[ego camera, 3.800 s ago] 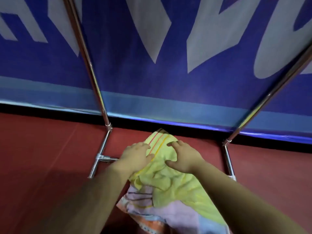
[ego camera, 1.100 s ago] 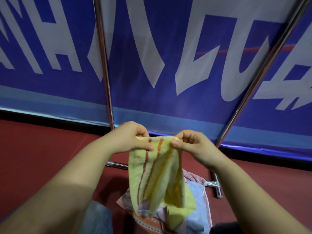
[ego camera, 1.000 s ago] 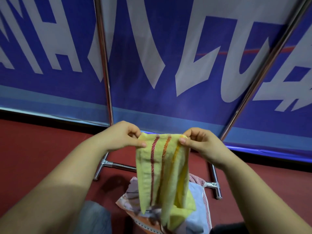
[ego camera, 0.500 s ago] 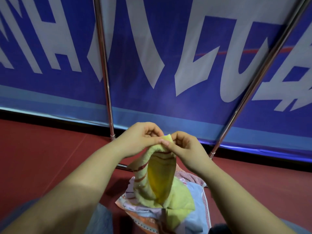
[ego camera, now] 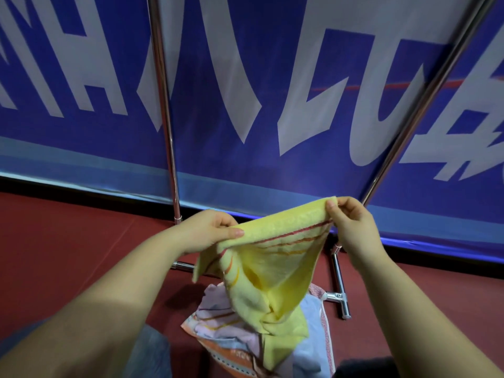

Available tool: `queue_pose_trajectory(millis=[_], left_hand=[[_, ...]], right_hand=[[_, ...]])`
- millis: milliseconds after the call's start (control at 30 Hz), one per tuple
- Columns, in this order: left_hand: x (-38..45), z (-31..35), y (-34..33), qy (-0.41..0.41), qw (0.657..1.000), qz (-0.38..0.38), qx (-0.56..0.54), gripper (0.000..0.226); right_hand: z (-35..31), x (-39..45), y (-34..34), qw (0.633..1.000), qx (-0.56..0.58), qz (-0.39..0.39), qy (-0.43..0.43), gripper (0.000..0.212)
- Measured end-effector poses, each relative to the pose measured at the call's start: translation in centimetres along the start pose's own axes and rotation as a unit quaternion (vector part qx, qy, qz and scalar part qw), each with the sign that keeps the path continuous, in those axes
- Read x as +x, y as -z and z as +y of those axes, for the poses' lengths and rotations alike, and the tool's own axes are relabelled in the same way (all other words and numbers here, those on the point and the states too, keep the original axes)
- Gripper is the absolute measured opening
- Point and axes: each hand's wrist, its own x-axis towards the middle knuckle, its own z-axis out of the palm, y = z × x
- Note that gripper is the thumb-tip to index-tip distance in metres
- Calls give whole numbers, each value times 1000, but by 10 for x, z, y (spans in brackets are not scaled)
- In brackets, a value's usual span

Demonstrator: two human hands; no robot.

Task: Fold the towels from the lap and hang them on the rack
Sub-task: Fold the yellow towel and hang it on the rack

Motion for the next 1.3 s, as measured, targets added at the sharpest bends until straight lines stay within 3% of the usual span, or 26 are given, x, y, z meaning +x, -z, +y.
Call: queue_pose_trajectory(millis=[167,267,400,567,667,800,967,1067,1133,1200,1233,1300], left_hand=[[-5,-15,32,18,995,61,73,12],[-9,-13,37,-4,991,115,70,11],[-10,8,15,-77,980,143,112,15],[-9,25,-15,-143,976,89,141,7],[-10,31,-21,-154,971,67,172,14],[-12,35,-18,-151,974,61,154,11],[-6,21,-5,-73,988,70,120,7],[-4,19,-4,-8,994,103,-36,8],[-2,21,-14,49,969,110,-214,7],[0,23,-28,97,907,124,-391,3],[1,23,-34,110,886,139,-428,5],[4,25,-47,118,879,153,-435,11]], right_hand=[[4,14,26,991,-30,129,-24,14],[3,12,29,991,-44,129,-2,14],[-10,-6,2,992,-107,2,64,10],[-13,-32,-35,953,-168,-222,115,19],[-14,-33,-39,950,-122,-278,75,17],[-14,-32,-37,952,-78,-294,22,18],[-18,-23,-25,968,-51,-245,4,18],[-19,-19,-20,977,-56,-207,1,17],[-16,-19,-21,991,-54,-122,-1,17],[-10,-19,-24,999,-28,0,-16,18],[-7,-18,-26,998,-36,44,-12,18],[-2,-22,-34,996,-67,63,-4,19]])
